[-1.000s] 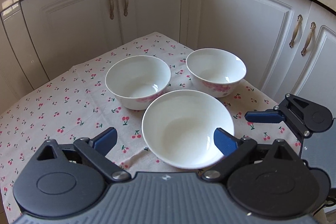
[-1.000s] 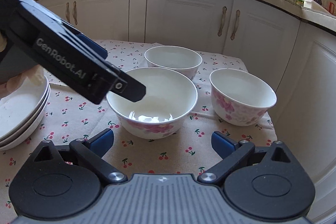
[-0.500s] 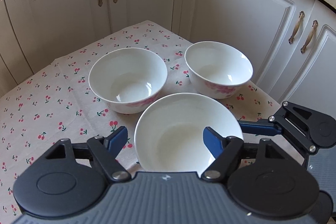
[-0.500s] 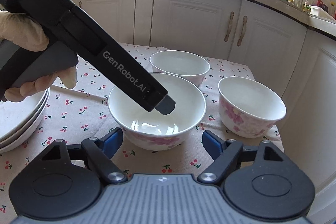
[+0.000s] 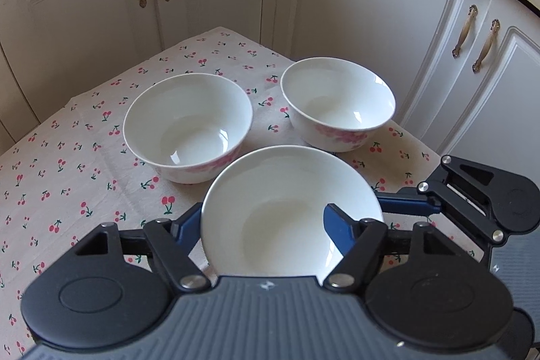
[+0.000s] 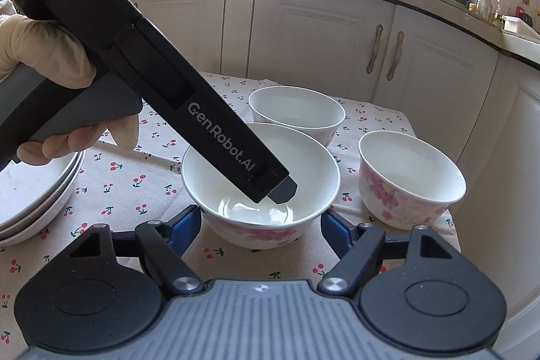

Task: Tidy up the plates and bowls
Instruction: 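Close the left tool on the rim of the pink-flowered bowl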

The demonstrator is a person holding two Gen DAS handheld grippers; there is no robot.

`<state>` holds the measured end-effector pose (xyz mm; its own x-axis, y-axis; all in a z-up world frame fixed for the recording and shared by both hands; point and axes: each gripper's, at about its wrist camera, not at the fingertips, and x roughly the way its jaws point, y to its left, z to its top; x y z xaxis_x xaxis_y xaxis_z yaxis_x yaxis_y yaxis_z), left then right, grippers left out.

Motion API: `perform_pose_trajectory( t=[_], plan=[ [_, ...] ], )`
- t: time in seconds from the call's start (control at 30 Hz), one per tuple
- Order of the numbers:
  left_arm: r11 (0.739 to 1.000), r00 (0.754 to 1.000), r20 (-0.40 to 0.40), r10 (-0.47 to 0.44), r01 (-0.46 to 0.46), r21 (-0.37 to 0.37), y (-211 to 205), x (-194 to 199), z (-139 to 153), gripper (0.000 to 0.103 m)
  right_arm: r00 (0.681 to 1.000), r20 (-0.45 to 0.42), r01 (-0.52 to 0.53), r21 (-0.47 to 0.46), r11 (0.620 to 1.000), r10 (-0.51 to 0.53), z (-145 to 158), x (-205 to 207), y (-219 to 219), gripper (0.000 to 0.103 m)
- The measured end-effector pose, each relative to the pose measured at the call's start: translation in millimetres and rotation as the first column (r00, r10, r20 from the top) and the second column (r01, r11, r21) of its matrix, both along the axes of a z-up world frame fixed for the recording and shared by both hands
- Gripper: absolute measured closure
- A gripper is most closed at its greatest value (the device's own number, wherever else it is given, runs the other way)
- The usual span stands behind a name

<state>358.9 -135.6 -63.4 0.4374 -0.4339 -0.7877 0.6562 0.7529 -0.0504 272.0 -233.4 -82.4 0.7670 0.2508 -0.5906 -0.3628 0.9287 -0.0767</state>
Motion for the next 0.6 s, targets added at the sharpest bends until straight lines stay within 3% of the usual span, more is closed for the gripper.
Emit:
perform_pose_trajectory(
  t=[0.6],
  plan=[
    [0.999, 0.999, -0.021, -0.049, 0.049, -0.004, -4.6, 12.6, -1.4, 0.029, 1.000, 0.000, -0.005, 0.009, 1.000, 0.005, -2.2, 1.4, -2.1, 0.020]
  ],
)
